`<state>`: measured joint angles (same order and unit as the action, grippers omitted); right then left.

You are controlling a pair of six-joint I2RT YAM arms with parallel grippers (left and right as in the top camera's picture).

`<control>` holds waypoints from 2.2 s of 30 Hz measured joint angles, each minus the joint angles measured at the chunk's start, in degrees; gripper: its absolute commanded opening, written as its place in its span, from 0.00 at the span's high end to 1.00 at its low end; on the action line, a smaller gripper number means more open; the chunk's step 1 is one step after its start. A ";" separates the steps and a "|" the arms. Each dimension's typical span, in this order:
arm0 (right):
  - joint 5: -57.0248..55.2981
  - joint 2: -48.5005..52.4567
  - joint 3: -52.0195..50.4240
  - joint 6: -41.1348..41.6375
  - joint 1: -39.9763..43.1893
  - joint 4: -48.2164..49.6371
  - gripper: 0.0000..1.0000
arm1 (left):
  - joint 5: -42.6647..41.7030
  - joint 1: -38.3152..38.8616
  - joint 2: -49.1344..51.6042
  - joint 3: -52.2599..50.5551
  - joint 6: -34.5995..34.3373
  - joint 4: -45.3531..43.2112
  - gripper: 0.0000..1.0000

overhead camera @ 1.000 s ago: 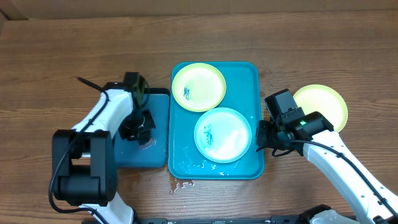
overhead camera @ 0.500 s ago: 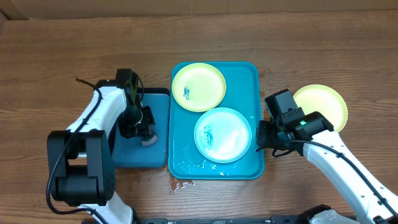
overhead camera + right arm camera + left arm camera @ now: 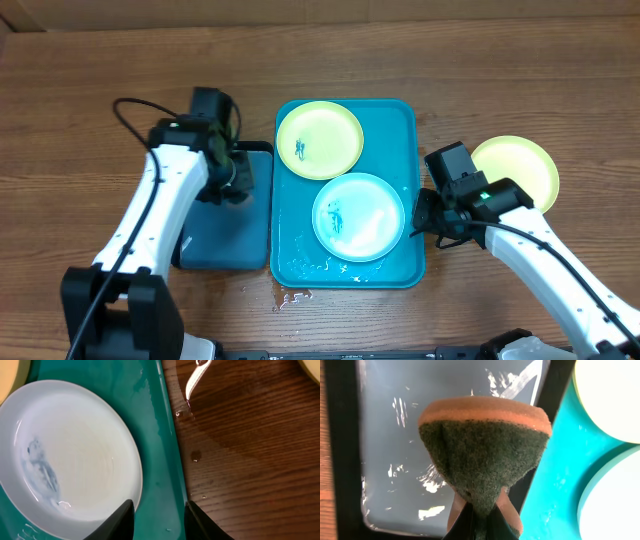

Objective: Clean dirty plates on tray and stack at the side
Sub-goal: 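Scrub the white plate with the sponge while right gripper holds rim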

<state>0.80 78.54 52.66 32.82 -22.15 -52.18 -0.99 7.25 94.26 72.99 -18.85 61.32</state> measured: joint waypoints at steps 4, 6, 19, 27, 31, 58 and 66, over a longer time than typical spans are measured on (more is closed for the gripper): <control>-0.20 4.57 0.00 0.22 0.00 1.18 0.63 | -0.17 2.21 1.09 -0.59 -0.09 -1.22 0.96; -0.15 6.99 0.00 0.20 0.00 1.81 0.58 | -2.73 2.80 1.14 -0.63 -0.24 -2.93 0.96; 6.97 15.54 -0.02 -6.32 0.00 13.09 0.76 | -15.34 18.64 4.74 -0.63 -4.35 -15.15 0.96; 7.91 15.65 -3.39 -7.32 0.00 18.16 0.96 | -16.65 25.57 14.03 -0.63 -10.27 -20.55 0.96; 8.00 15.69 -3.56 -7.65 0.00 18.29 0.94 | -16.94 27.28 17.40 -0.63 -11.52 -20.70 0.96; 7.67 15.21 -5.60 -6.34 0.00 20.70 0.96 | -2.91 25.20 17.62 0.87 -7.67 -17.77 0.96; 7.56 15.17 -5.60 -6.03 0.00 20.41 0.96 | -18.23 25.49 18.80 0.72 -6.45 -27.54 0.96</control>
<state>8.36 93.71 47.07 26.79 -22.15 -31.77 -19.22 32.73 113.06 73.71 -25.30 33.78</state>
